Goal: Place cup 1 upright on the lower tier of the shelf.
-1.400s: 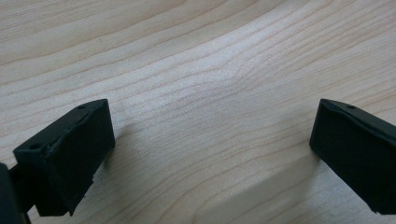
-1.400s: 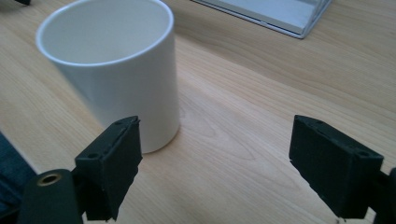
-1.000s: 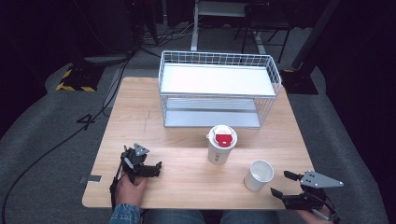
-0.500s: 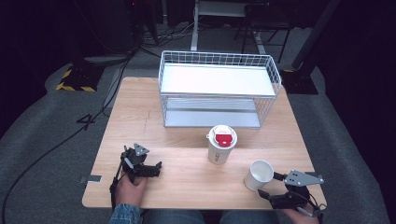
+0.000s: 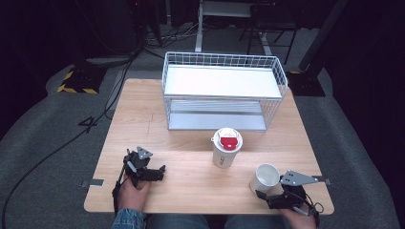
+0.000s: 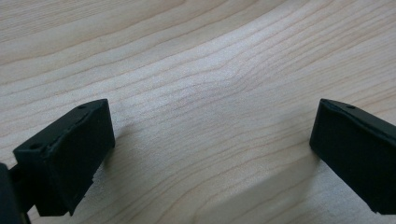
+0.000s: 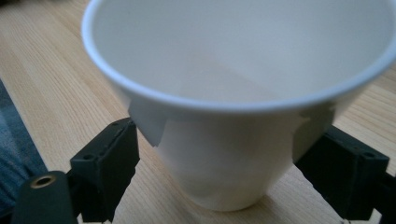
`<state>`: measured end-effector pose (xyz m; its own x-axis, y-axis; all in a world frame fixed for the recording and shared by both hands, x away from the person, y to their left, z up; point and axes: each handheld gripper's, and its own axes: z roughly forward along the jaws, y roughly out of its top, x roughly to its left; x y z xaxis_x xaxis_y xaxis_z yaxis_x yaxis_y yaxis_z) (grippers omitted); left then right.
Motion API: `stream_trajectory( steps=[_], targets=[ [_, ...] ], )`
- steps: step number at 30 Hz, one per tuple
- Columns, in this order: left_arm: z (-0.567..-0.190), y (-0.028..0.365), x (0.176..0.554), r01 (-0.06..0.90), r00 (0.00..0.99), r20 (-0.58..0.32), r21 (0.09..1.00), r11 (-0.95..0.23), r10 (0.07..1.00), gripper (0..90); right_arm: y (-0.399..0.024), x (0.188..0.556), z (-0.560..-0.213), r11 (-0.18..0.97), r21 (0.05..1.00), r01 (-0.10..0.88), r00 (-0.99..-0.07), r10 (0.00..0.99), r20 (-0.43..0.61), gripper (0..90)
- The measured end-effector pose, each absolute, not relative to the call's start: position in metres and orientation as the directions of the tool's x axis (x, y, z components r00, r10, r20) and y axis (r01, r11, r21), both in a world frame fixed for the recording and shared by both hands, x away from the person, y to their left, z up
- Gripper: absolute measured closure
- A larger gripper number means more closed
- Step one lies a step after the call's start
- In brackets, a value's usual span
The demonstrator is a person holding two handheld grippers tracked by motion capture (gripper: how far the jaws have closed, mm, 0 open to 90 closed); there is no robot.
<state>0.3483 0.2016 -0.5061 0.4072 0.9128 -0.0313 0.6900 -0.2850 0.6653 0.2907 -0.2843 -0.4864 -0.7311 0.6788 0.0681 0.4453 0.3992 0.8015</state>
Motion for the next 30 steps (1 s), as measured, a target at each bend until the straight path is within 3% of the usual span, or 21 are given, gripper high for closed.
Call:
stream_trajectory(
  steps=[30],
  targets=[
    [-0.5061, 0.2016, 0.3483, 0.690, 0.407, -0.031, 0.665, -0.285, 0.913, 0.5, -0.2805, 0.2950, -0.4906, 0.388, 0.813, 0.433, -0.734, 0.675, 0.069, 23.0]
  ],
)
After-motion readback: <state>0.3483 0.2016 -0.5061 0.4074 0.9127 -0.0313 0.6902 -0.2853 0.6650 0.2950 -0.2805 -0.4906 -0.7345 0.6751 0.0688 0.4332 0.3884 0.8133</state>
